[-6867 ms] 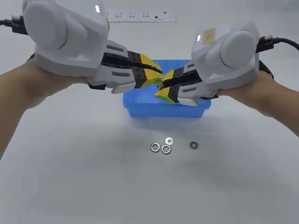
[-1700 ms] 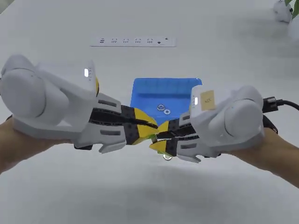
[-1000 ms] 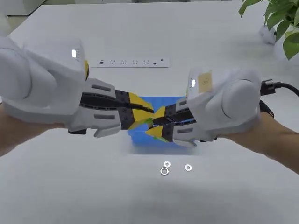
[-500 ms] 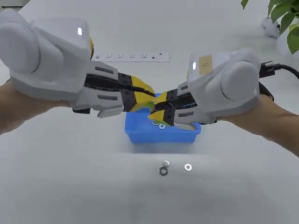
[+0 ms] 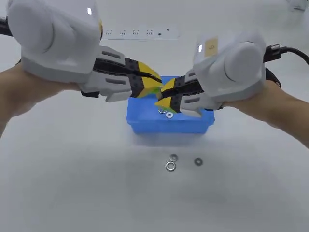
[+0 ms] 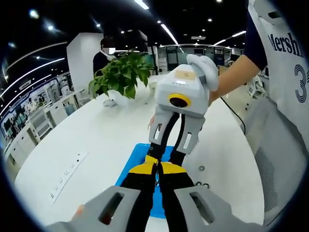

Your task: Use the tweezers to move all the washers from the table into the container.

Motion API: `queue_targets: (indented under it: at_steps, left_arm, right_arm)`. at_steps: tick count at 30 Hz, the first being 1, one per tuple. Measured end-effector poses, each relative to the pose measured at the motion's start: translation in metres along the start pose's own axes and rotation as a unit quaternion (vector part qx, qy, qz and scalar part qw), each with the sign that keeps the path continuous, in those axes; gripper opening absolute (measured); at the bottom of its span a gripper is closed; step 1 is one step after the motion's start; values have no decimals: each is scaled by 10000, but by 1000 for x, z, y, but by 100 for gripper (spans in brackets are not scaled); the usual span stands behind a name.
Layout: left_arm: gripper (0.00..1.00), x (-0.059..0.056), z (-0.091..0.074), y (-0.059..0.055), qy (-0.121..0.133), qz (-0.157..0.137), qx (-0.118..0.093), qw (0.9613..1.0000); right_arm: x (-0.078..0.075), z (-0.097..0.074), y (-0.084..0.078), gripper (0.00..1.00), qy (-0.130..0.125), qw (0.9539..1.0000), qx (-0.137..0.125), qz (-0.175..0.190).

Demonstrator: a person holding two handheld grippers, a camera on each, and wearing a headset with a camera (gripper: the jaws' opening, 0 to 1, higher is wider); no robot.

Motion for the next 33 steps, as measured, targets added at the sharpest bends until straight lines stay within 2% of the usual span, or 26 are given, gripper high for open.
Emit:
queue_targets:
  at_steps: [4, 8, 12, 16, 22, 25, 30, 33]
  left_arm:
    - [6, 2, 7, -11, -16, -124, -12, 9999]
    - [7, 2, 12, -17, -26, -206, 9, 9998]
    - [7, 3, 15, -19, -40, -250, 37, 9997]
    - [7, 4, 16, -18, -12, -169, 20, 9999]
    - [6, 0, 18, -13, -93, -82, 6, 9999]
    - [6, -5, 16, -5, -117, -76, -36, 9999]
    - [6, -16, 7, 10, -242, 200, -50, 9995]
    - [6, -20, 2, 19, -166, 418, -62, 9990]
  right_arm:
    - [0, 7, -9, 10, 64, 9999, 78, 27]
    - [0, 9, -15, 10, 110, 9998, 144, 28]
    - [0, 11, -18, 10, 127, 9997, 164, 96]
    - [-1, 10, -18, 10, 98, 9998, 143, 123]
    - [-2, 7, -18, 11, 85, 9997, 176, 123]
    - [-1, 2, -15, 12, 68, 9998, 129, 106]
    - [8, -13, -6, 11, 209, 9994, -35, -284]
    - [10, -21, 1, 11, 123, 9992, -96, -361]
Point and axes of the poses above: the centre of the closed fingertips' face, and the gripper's own axes: z roughly forward along the fingers, x roughly to its left, y roughly out of its top, the point moved 7 cm from there along -z, roughly backward along the fingers, and after that the axes turned 3 degrees about z, right-handed, at the moved point
